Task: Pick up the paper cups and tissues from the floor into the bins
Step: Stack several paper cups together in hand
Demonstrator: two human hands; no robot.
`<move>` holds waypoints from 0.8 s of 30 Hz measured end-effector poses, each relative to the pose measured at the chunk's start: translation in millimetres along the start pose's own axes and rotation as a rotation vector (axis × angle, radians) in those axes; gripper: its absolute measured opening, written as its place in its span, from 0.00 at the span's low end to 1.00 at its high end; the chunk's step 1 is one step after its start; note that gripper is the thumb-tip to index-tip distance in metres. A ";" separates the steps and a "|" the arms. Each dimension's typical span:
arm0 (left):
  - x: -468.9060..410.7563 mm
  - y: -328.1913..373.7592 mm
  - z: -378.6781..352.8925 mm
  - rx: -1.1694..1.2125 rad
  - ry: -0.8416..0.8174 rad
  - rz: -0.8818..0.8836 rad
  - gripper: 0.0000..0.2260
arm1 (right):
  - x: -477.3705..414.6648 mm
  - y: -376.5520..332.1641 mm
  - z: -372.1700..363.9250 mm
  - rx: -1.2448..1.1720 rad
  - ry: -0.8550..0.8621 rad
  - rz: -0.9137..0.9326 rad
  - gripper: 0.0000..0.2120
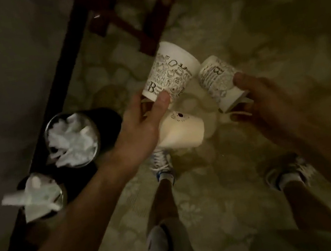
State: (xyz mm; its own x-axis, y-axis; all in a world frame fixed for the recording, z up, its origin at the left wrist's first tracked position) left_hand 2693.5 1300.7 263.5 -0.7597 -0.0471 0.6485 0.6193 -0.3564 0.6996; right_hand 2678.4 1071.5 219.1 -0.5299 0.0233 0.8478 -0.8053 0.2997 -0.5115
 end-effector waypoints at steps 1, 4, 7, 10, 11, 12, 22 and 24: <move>6.1 -12.9 31.3 0.044 0.063 0.019 0.16 | -0.4 -1.1 -39.9 0.069 -0.016 0.016 0.34; 29.9 -70.4 116.4 0.156 0.275 0.080 0.22 | -2.6 13.2 -156.8 0.274 -0.103 0.066 0.38; 60.4 -129.0 174.0 0.314 0.441 0.155 0.18 | -3.7 43.9 -250.3 0.468 -0.205 0.100 0.42; 80.9 -176.5 208.1 0.454 0.592 0.223 0.24 | -9.5 77.1 -315.5 0.570 -0.272 0.115 0.34; 85.5 -191.5 216.3 0.496 0.641 0.240 0.24 | -12.4 88.6 -334.7 0.617 -0.301 0.125 0.32; 89.5 -205.5 222.6 0.545 0.682 0.262 0.24 | -17.1 99.1 -351.8 0.687 -0.325 0.157 0.30; 100.1 -311.0 244.8 0.881 0.784 0.452 0.19 | -79.2 181.6 -479.2 1.305 -0.496 0.635 0.31; 98.7 -325.9 254.0 0.889 0.786 0.466 0.22 | -88.2 196.7 -503.0 1.379 -0.516 0.754 0.32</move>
State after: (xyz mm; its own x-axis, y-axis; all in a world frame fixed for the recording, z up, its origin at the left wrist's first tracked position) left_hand 2467.0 1649.2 175.8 -0.1597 -0.6451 0.7473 0.5454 0.5733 0.6114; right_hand 2700.5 1608.1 114.2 -0.6860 -0.6215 0.3782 0.1918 -0.6559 -0.7301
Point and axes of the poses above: each hand's wrist, its own x-axis away from the middle knuckle, its own z-axis out of the back of the hand, y = z × x, the point moved 2 cm from there along -x, towards the middle knuckle, and after that the axes turned 1 degree about -z, right-handed, at the moved point
